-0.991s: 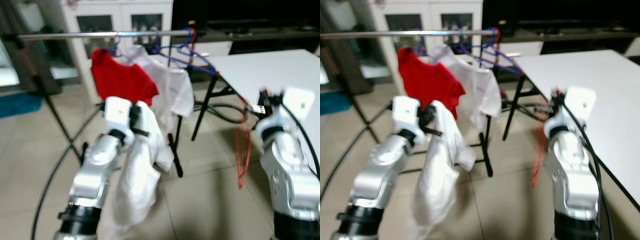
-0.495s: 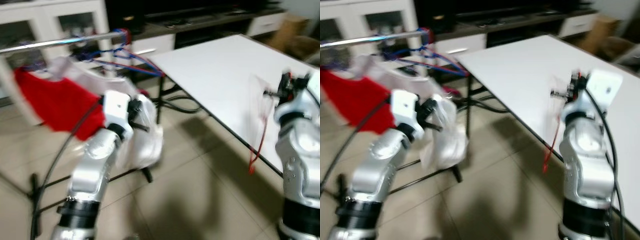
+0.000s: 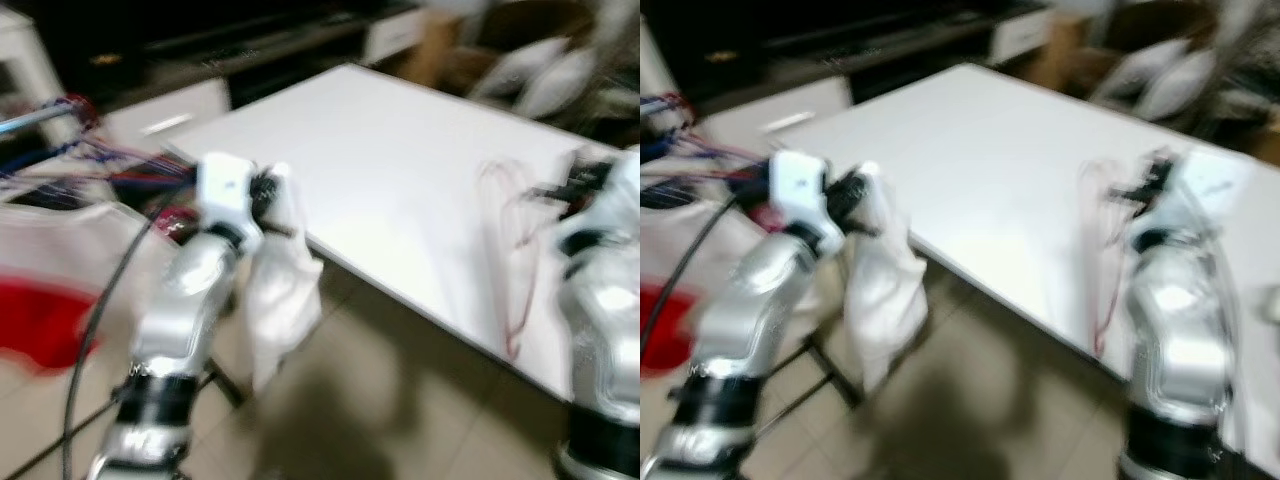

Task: Hang hanger

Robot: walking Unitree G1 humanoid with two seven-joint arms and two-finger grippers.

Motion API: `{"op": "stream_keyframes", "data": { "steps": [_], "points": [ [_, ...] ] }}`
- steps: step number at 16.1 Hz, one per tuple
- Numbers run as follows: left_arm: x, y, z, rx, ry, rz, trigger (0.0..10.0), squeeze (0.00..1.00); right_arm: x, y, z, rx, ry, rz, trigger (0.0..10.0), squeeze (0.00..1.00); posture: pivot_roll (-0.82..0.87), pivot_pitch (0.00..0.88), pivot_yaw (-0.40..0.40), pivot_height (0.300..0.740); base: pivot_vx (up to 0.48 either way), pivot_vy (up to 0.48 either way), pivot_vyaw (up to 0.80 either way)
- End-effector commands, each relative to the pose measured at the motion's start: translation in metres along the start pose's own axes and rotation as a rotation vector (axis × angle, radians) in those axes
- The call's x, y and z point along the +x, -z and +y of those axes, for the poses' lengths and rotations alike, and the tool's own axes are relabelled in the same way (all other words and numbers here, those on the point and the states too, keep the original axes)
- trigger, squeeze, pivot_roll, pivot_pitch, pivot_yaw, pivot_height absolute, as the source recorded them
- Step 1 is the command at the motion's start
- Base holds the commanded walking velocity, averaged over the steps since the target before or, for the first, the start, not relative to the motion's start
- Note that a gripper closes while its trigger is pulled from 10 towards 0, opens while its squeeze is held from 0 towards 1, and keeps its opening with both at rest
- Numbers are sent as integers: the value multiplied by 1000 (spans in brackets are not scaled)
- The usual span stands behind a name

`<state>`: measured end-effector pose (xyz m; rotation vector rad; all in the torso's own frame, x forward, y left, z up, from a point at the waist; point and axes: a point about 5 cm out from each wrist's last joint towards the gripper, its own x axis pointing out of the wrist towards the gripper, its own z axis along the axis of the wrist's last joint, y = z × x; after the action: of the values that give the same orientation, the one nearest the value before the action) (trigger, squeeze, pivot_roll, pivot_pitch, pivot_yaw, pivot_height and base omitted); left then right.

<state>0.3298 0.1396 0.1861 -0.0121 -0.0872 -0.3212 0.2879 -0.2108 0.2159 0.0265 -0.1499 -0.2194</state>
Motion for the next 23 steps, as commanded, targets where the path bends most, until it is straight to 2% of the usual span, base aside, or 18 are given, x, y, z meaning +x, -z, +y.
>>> {"op": "stream_keyframes", "data": {
  "steps": [1,3,4,5,6,7,8,9,10,11,13,15,16,17,18,21,22,23],
  "points": [
    [10,-18,-7,-5,48,-59,10000,0,-1,1,-6,-13,16,11,10000,0,26,0,21,740,315,0,-800],
    [49,-58,-11,-25,113,-165,10000,0,-1,2,-5,-2,19,16,10000,0,29,0,25,740,311,0,-800],
    [70,-82,-19,-40,160,-218,10000,0,-1,3,-4,1,21,15,10000,0,30,0,28,740,319,0,-800],
    [90,-115,-29,-93,205,-280,10000,0,0,3,-4,1,23,13,10000,0,27,0,28,740,319,0,-800],
    [99,-139,-34,-106,223,-324,10000,0,0,3,-4,2,23,12,10000,0,26,0,27,740,322,0,-800],
    [107,-184,-41,-116,227,-406,10000,0,1,2,-4,1,23,9,10000,0,18,0,26,740,304,0,-800],
    [103,-235,-39,-96,181,-519,10000,0,2,1,-3,-2,18,5,10000,0,12,0,34,740,281,0,-800],
    [93,-278,-32,-78,124,-628,10000,0,1,0,-2,-6,11,0,10000,0,2,0,49,740,240,0,-800],
    [85,-295,-26,-16,79,-675,10000,0,-1,0,-2,-6,9,-1,10000,0,0,0,55,740,0,0,-800],
    [85,-295,-21,15,58,-674,10000,0,-2,0,-1,-6,8,-1,10000,0,-2,0,63,740,0,0,-800],
    [93,-262,-2,113,-2,-577,10000,0,-5,2,2,0,1,1,10000,0,-1,0,64,740,0,0,-800],
    [102,-174,21,250,-35,-349,10000,0,-8,4,7,6,-15,11,10000,0,-5,0,61,740,0,0,-800],
    [98,-134,33,274,-43,-254,10000,0,-9,5,9,4,-32,14,10000,0,-7,0,56,740,0,0,-800],
    [90,-104,44,302,-55,-197,10000,0,-9,4,11,4,-50,15,10000,0,-4,0,44,740,0,0,-800],
    [85,-89,49,299,-49,-168,10000,0,-10,4,12,5,-62,16,10000,0,6,0,30,740,0,0,-800],
    [51,-45,75,373,33,10,10000,0,-10,6,24,13,-139,25,10000,0,35,0,-2,740,0,0,-800],
    [39,-38,81,395,71,68,10000,0,-9,6,26,14,-156,27,10000,0,35,0,-2,740,0,0,-800],
    [32,-37,85,397,78,82,10000,0,-9,6,27,17,-164,27,10000,0,41,0,-7,740,0,0,-800]
  ]
}}
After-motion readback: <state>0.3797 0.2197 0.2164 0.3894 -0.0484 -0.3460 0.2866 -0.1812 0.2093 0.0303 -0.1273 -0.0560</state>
